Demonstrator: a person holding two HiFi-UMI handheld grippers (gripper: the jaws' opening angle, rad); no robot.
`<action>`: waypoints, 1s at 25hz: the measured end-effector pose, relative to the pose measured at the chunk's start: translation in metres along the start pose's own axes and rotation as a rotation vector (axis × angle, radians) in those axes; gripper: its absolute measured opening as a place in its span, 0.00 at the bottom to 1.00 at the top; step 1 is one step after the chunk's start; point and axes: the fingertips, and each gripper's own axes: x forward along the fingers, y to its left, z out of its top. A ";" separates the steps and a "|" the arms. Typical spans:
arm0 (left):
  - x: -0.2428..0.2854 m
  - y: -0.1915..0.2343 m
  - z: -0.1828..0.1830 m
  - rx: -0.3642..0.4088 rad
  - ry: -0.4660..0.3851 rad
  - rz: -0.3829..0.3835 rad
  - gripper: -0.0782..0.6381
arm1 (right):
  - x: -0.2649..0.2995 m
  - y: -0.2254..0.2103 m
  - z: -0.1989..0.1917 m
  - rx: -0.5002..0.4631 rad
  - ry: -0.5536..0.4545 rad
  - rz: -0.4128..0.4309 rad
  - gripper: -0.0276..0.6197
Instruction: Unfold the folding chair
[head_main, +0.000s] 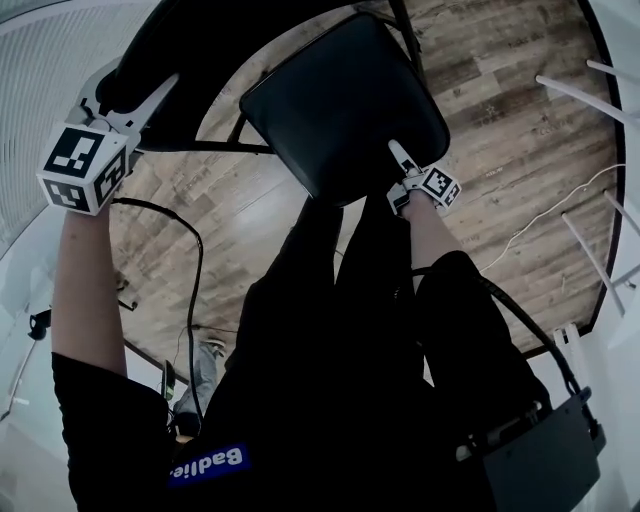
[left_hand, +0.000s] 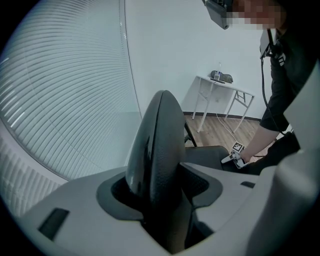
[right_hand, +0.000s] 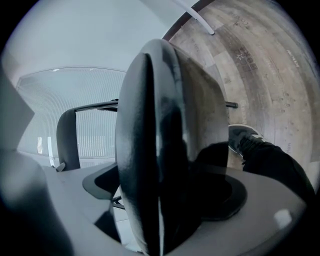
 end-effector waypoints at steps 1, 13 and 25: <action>0.002 0.001 0.001 0.001 0.000 0.002 0.43 | 0.001 0.000 0.002 -0.003 0.002 -0.012 0.75; -0.017 0.003 0.013 -0.070 -0.050 0.013 0.50 | -0.067 0.028 0.020 -0.116 0.024 -0.199 0.82; -0.127 -0.038 0.068 -0.192 -0.177 0.081 0.49 | -0.143 0.237 0.010 -0.379 0.250 -0.105 0.81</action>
